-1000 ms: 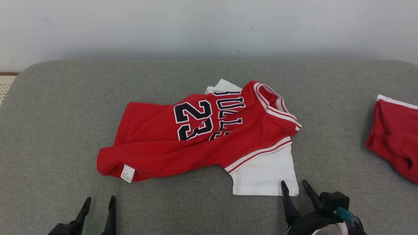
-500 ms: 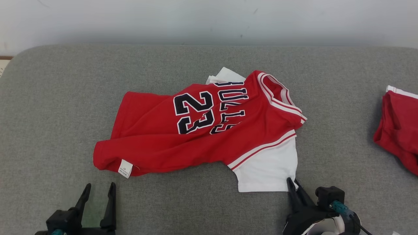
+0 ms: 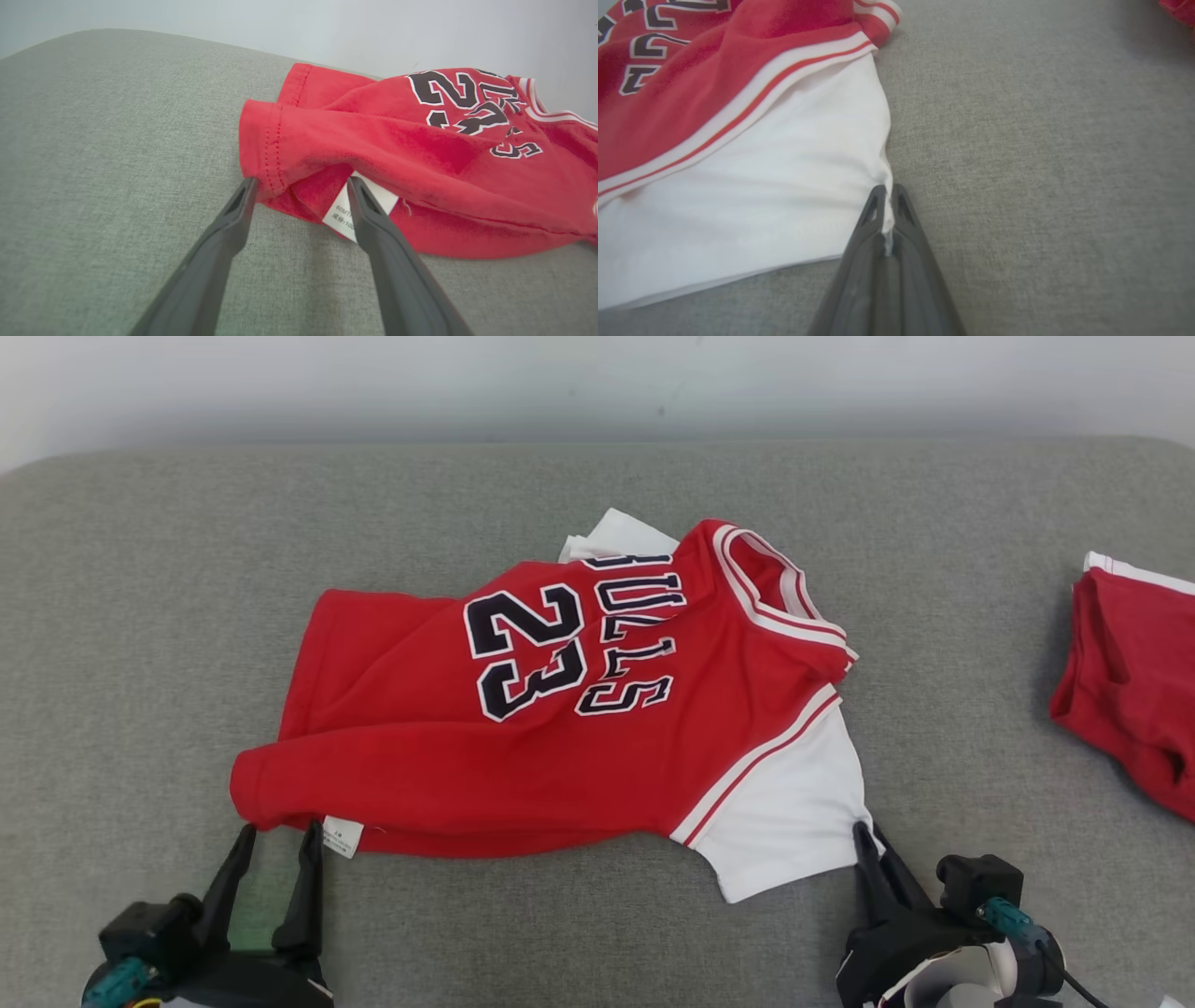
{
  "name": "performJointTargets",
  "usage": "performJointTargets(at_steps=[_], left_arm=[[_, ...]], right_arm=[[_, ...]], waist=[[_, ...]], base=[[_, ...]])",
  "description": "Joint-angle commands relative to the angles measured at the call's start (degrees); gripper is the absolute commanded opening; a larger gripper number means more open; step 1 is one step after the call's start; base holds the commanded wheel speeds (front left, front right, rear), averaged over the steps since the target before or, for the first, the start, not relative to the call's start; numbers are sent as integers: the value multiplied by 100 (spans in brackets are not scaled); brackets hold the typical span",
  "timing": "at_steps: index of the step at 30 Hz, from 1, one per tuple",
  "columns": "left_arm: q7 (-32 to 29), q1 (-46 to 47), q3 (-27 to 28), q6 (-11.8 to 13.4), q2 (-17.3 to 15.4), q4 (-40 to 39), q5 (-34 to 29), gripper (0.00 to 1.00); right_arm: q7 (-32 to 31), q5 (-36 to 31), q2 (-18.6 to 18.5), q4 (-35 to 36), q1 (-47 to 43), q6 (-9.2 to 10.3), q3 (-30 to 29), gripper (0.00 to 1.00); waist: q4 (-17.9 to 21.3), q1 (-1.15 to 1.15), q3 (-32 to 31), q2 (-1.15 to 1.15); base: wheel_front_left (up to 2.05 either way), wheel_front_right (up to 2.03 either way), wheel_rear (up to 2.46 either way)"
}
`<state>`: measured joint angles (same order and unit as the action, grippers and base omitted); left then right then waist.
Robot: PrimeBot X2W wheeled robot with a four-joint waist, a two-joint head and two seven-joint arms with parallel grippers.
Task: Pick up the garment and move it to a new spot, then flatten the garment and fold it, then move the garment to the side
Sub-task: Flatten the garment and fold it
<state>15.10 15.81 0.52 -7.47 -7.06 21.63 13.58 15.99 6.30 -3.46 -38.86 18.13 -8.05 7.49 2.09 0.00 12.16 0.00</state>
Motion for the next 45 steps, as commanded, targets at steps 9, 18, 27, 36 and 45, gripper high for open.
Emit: performJointTargets(at_steps=[9,18,27,36,45], left_arm=[[5,143,-828,1,-753,-198,1123,100],[5,117,-1179,1,-1201,-216,1461,100],[5,199,-1917,1,-1841,-324,2179,100],[5,357,-2271,0,-2023,-221,2436,100],[4,511,-2400,0,-2047,-203,2479,68]], right_arm=[[-154,-124,-73,-22,-84,102,-251,0],[-153,-81,6,-18,-46,97,-140,0],[-131,-58,22,17,-43,84,-81,0],[-126,-14,30,95,64,82,-4,0],[-122,72,30,132,139,81,102,0]], waist=[[181,0,205,0],[200,0,174,0],[226,0,138,0],[258,0,152,0],[354,0,161,0]], base=[[0,0,0],[0,0,0],[0,0,0],[0,0,0],[0,0,0]])
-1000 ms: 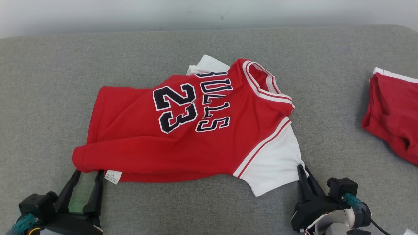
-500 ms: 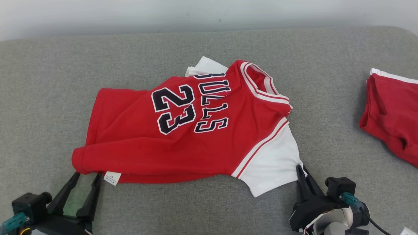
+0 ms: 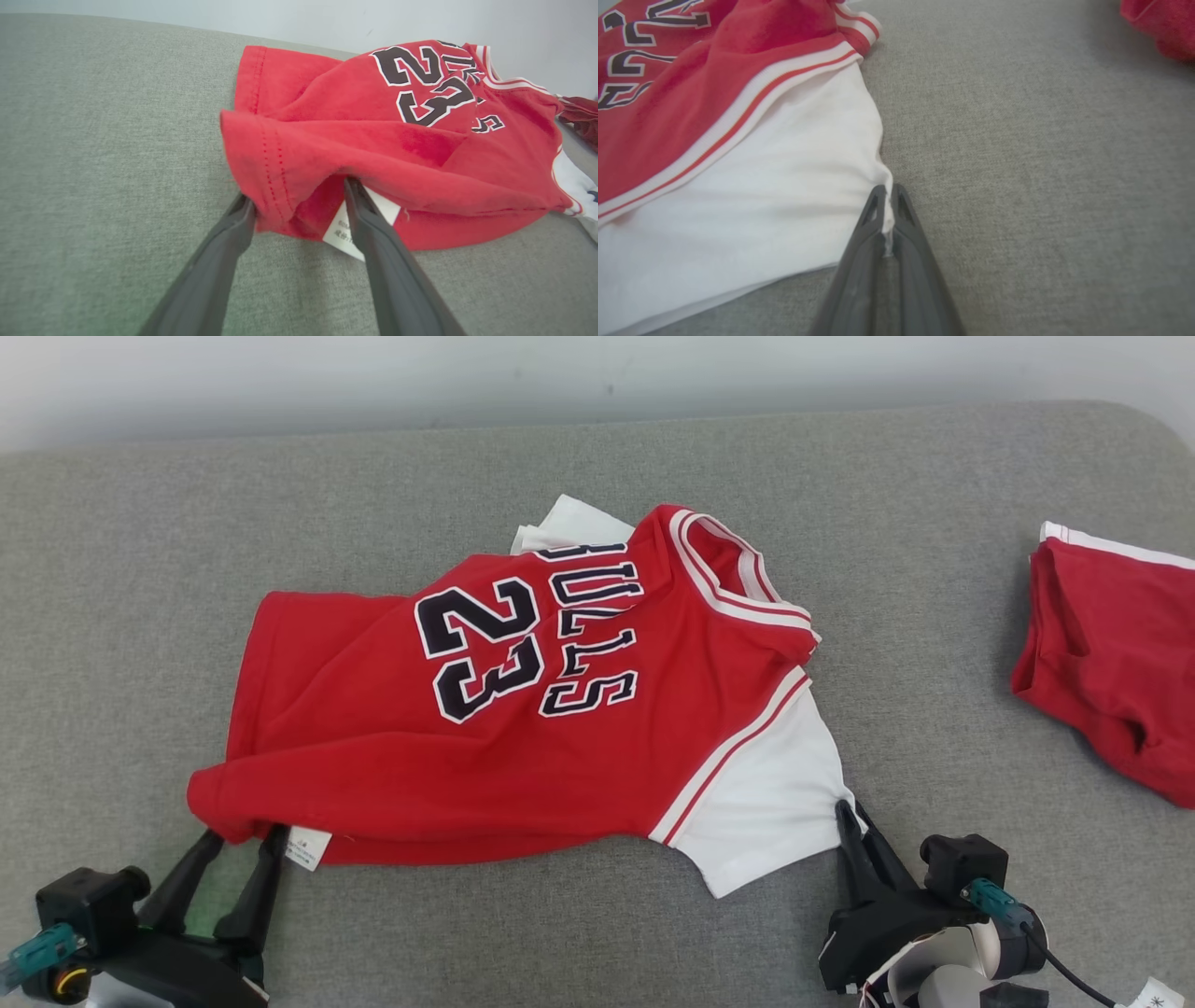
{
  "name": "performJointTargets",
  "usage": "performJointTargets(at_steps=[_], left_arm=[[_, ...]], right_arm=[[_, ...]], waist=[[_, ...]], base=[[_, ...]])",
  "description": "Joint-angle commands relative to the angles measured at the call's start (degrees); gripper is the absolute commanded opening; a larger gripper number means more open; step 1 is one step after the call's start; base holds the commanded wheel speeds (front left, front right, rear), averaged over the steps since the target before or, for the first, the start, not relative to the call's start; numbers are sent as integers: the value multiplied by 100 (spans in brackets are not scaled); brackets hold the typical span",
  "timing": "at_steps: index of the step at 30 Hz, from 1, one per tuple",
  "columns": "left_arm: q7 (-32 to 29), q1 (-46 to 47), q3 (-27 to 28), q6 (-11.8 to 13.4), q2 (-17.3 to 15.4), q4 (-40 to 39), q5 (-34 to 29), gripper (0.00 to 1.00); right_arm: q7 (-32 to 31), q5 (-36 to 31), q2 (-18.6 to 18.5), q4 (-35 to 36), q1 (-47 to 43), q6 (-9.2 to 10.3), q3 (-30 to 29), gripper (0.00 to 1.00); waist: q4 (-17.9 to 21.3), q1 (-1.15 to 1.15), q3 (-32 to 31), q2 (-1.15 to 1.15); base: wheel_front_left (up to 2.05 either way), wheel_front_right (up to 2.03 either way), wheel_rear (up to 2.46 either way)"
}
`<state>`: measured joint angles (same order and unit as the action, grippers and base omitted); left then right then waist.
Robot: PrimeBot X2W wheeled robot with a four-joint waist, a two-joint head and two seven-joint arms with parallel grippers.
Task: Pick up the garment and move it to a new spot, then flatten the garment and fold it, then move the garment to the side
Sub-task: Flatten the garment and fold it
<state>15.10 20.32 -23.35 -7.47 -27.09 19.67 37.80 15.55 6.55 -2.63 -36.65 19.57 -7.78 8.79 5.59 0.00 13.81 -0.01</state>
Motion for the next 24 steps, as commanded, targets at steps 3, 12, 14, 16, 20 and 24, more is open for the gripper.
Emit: performJointTargets(at_steps=[3,12,14,16,20,24], left_arm=[[4,52,-88,0,-40,-60,49,0],[4,-28,-532,0,-172,-515,225,0],[4,-23,-751,0,-319,-696,364,0],[4,48,-1000,0,-518,-849,529,0],[4,323,-1601,0,-1006,-1061,958,0],[-37,847,-2294,0,-1474,-1185,1680,0]], right_arm=[[-76,51,-54,-89,-26,55,-49,0],[-42,138,-39,407,-130,35,-191,0],[-41,176,-55,552,-136,35,-211,0],[-41,208,-113,672,-78,35,-206,0],[-40,227,-252,839,132,35,-172,0],[-41,299,-414,893,434,35,-131,0]], waist=[[-4,0,-26,1],[-242,0,-360,1],[-317,0,-523,1],[-391,0,-678,1],[-558,0,-994,1],[-703,0,-1251,1]], base=[[0,0,0],[0,0,0],[0,0,0],[0,0,0],[0,0,0],[0,0,0]])
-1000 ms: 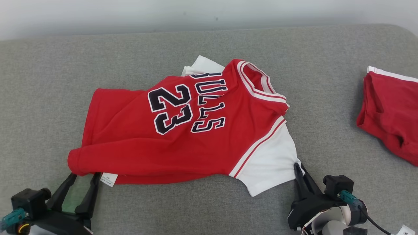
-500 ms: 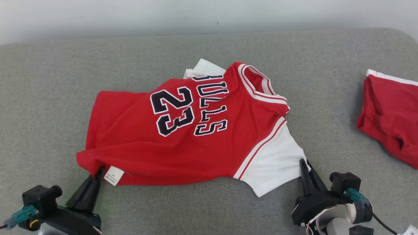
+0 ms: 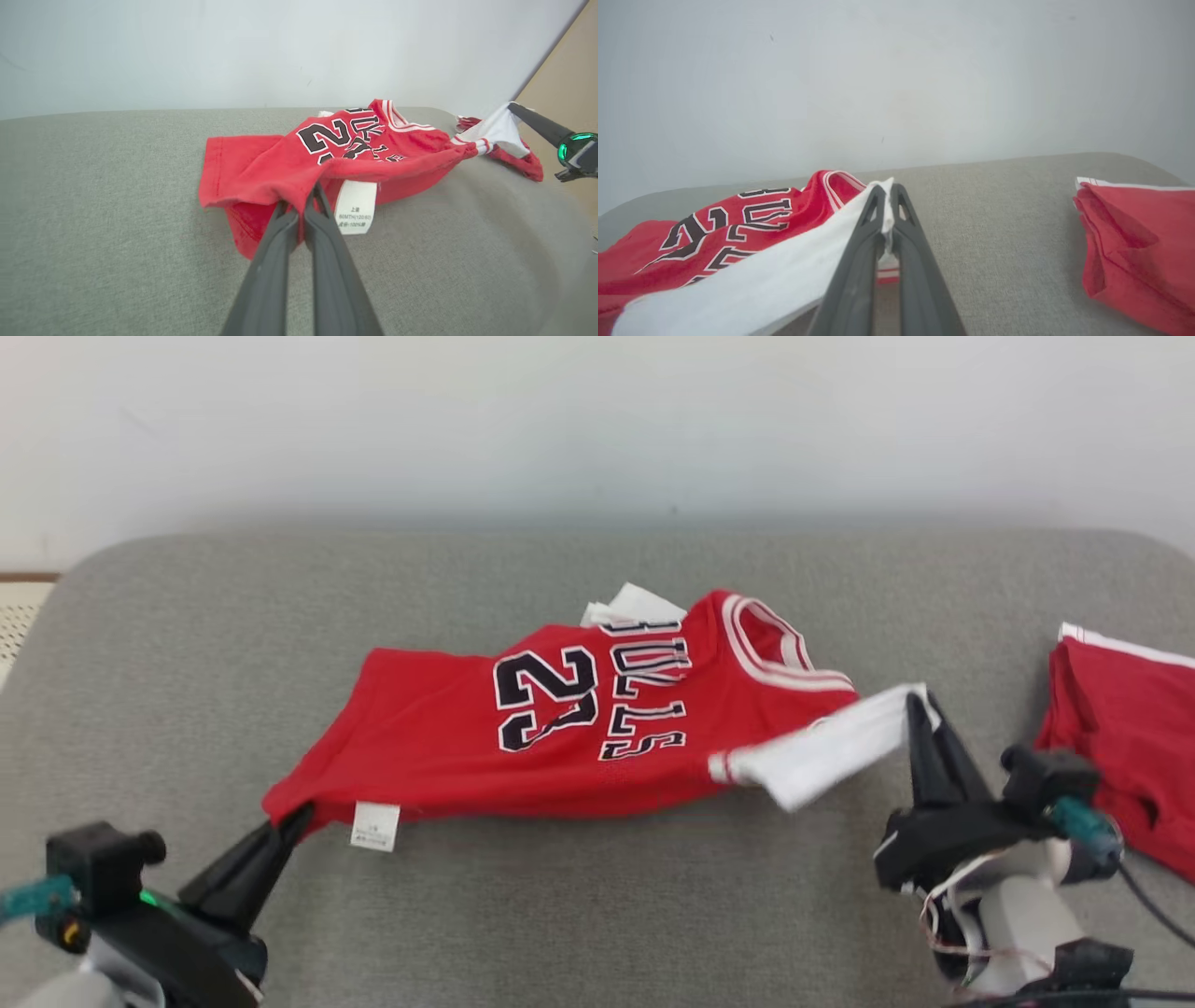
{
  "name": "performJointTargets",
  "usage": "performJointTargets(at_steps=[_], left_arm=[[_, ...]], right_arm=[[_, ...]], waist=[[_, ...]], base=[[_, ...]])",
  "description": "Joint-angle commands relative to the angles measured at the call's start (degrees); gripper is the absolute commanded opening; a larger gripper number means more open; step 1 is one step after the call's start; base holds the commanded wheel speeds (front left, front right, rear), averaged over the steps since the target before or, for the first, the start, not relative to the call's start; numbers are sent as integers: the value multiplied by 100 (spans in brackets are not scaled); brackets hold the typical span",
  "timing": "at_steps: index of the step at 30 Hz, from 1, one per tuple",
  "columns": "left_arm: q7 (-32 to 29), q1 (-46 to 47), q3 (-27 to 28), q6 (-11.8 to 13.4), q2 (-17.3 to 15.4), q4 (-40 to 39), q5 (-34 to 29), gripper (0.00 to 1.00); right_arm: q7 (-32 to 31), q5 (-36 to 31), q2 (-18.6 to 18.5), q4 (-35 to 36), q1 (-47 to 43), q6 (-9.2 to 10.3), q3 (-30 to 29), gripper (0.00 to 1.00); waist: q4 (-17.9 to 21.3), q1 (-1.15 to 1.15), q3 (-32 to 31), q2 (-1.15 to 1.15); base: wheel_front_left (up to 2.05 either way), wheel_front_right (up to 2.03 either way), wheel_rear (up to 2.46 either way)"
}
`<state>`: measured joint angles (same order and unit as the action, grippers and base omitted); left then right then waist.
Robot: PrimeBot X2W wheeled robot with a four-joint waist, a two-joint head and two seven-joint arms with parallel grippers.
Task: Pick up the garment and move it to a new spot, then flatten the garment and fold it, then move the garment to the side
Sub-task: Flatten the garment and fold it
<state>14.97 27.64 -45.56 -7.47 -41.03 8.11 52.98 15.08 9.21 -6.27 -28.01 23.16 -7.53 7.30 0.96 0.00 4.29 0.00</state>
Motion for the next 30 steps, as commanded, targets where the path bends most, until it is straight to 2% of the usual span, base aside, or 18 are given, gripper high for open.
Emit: performJointTargets(at_steps=[1,5,10,21,26,30], left_arm=[[-118,294,-239,0,-191,-59,344,0],[-436,1061,-673,0,-568,-234,1029,0],[-503,2102,-896,0,-775,-351,1570,0],[-535,3989,-1423,0,-821,341,1662,0],[-433,4674,-1736,0,-768,750,1368,0],[-251,5140,-1907,0,-621,1067,1271,0]], right_arm=[[7,35,-90,40,182,10,44,0],[6,94,-271,37,776,10,195,0],[6,133,-490,27,1701,10,501,0],[6,151,-758,-362,3427,10,1248,0],[5,95,-793,-528,4145,10,1482,0],[-32,20,-791,-790,4757,10,1643,0]], waist=[[-269,0,-357,0],[-332,0,-467,0],[-343,0,-611,0],[-248,0,-746,0],[-162,0,-516,0],[-77,0,-99,0]], base=[[0,0,0],[0,0,0],[0,0,0],[0,0,0],[0,0,0],[0,0,0]])
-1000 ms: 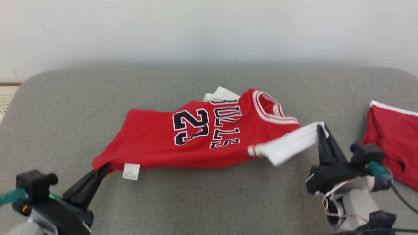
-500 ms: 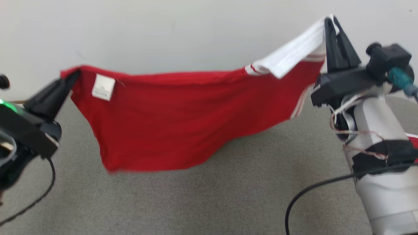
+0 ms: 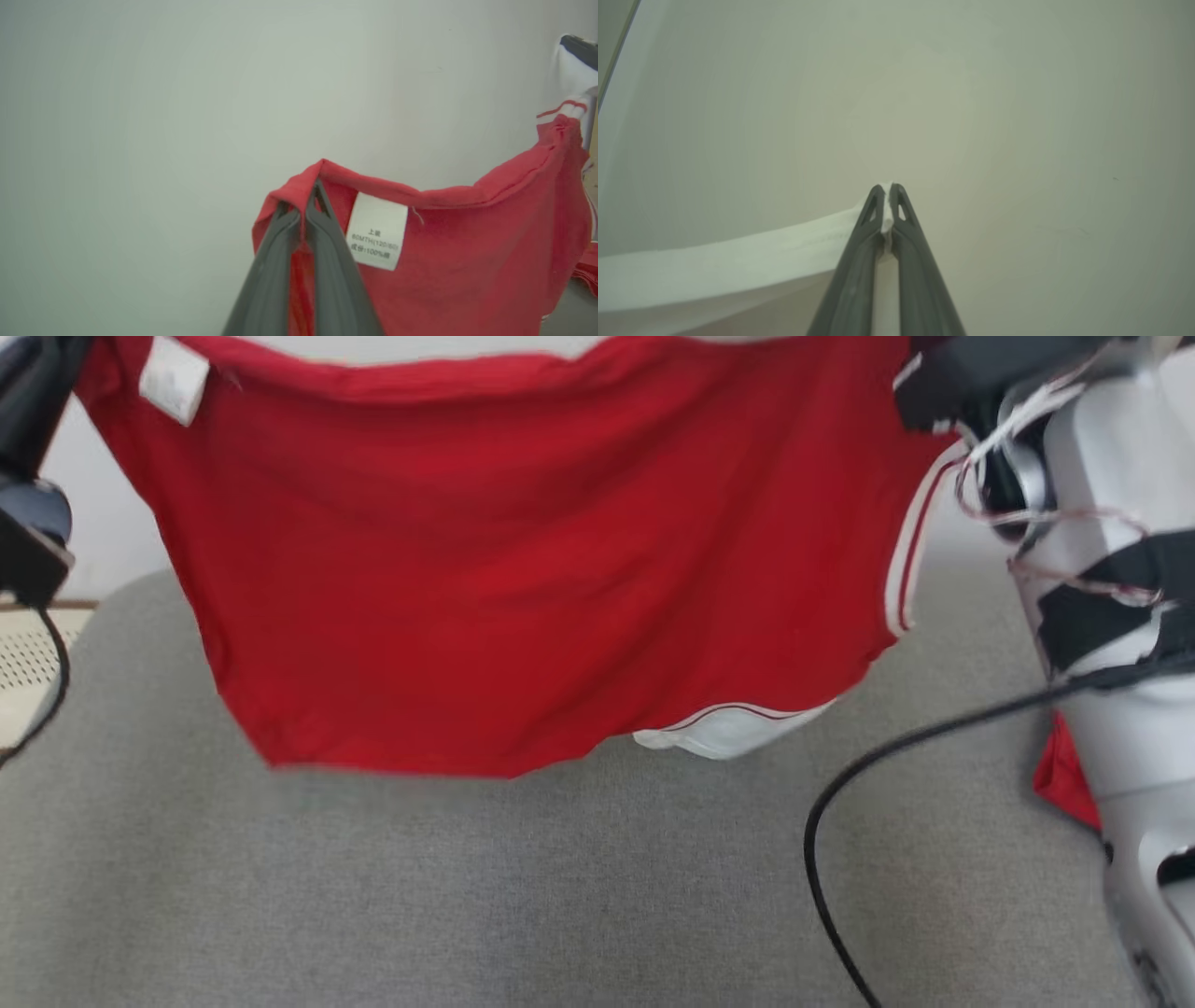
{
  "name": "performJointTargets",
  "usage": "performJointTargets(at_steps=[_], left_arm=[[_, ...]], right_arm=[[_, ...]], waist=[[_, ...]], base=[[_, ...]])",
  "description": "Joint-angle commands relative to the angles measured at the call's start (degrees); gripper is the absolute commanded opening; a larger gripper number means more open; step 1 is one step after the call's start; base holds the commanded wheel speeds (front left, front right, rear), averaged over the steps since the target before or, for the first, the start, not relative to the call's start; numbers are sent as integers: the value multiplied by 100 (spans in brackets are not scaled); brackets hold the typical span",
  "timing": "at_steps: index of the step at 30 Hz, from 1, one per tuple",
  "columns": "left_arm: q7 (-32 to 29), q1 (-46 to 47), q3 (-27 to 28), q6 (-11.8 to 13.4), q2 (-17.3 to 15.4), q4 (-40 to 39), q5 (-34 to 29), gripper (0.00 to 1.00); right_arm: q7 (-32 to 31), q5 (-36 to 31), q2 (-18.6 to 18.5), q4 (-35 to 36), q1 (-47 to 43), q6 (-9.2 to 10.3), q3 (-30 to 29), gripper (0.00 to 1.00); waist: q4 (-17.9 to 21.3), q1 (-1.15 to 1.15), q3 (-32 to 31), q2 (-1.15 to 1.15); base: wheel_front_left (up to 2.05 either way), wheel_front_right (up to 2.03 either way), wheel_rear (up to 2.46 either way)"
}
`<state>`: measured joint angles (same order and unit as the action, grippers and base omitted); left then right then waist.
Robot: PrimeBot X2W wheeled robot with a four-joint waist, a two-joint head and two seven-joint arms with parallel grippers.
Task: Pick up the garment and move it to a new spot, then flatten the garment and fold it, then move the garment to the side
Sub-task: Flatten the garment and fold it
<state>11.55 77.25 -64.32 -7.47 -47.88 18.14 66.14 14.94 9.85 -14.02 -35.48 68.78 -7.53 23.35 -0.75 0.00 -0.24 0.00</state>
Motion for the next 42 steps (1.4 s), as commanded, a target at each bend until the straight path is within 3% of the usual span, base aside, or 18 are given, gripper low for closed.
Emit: performJointTargets(at_steps=[1,7,12,17,22,29,35,42], left_arm=[[119,301,-70,0,93,138,-93,0],[296,864,-103,0,361,620,-298,0],[366,1695,83,1,768,1225,-883,0],[362,2381,809,46,1138,1630,-1922,0],[363,2528,1739,79,1343,1499,-2755,0],[364,1608,2442,8,1504,1160,-3087,0],[364,463,2704,3,1455,754,-2991,0],[364,-1362,3524,2,1680,267,-2909,0]], right_arm=[[-49,-59,-13,-92,382,10,64,0],[-98,-280,3,-463,1209,10,136,0],[-92,-740,-94,-812,2283,10,108,0],[-30,-1397,-21,-1097,3381,10,-329,0],[14,-1755,208,-1150,3826,10,-856,0],[27,-1412,308,-889,3057,10,-938,0],[27,-489,-44,-131,1589,10,-390,0],[28,442,-478,805,-555,10,-151,0]], waist=[[123,0,540,0],[243,0,1436,0],[274,0,2402,0],[353,0,3060,0],[474,0,3440,0],[596,0,3682,0],[621,0,3667,0],[621,0,3199,0]], base=[[0,0,0],[0,0,0],[0,0,0],[0,0,0],[0,0,0],[0,0,0],[0,0,0],[0,0,0]])
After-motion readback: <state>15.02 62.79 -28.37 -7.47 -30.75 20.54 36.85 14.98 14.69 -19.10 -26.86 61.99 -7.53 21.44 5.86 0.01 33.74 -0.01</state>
